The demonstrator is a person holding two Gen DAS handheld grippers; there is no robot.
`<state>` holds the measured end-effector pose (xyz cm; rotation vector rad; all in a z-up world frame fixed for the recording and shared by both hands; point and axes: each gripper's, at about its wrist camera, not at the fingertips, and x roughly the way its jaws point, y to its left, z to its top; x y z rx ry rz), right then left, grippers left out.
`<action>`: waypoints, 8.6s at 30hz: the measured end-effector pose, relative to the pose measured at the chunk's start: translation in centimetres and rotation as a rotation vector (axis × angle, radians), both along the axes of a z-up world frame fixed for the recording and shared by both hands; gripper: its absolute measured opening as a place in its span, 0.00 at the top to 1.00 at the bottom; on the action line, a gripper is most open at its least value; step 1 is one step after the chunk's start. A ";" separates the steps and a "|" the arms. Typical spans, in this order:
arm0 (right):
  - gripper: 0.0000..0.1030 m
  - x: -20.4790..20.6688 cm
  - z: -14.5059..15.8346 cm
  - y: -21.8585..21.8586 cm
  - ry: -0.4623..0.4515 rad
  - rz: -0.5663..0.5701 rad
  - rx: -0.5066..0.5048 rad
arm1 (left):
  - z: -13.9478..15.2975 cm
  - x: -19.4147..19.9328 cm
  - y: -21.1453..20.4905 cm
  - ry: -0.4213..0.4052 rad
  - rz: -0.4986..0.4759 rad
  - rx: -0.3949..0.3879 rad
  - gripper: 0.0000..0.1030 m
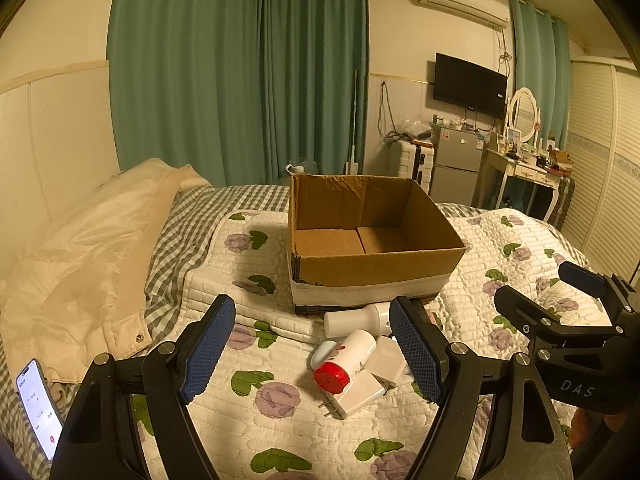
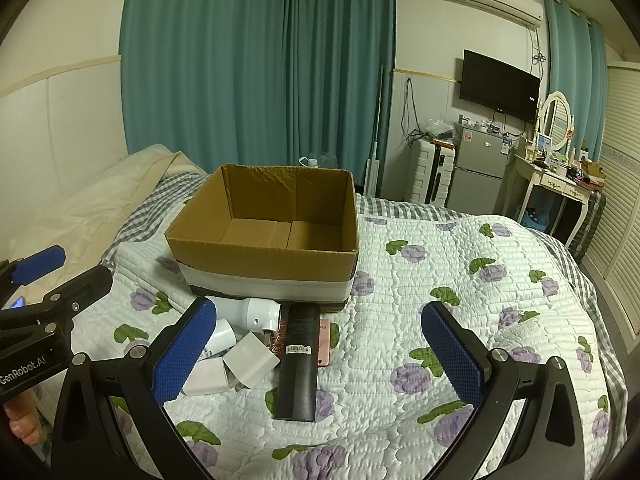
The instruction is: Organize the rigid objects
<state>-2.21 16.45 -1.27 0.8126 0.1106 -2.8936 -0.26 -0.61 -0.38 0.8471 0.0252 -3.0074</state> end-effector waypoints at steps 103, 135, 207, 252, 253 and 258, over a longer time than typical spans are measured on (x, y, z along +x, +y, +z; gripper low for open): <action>0.62 -17.2 3.4 -2.6 -0.036 0.221 -0.060 | 0.4 -20.8 1.4 -0.231 -0.090 -0.037 0.65; 0.06 -7.5 3.8 2.0 -0.044 0.135 -0.021 | -0.4 -8.9 0.7 -0.183 -0.018 -0.054 0.31; 0.42 -5.9 -11.0 -6.2 -0.334 0.271 0.177 | -7.9 -4.4 -1.8 -0.288 -0.015 -0.011 0.36; 0.41 -23.1 0.6 -0.1 -0.106 0.202 0.010 | -1.8 -22.5 2.3 -0.192 -0.046 -0.063 0.33; 0.41 -23.6 0.2 -0.2 -0.117 0.204 0.002 | -1.5 -22.4 1.8 -0.189 -0.040 -0.059 0.33; 0.16 -23.6 -0.9 -0.9 -0.120 0.191 0.001 | -0.3 -20.0 0.4 -0.170 -0.009 -0.044 0.33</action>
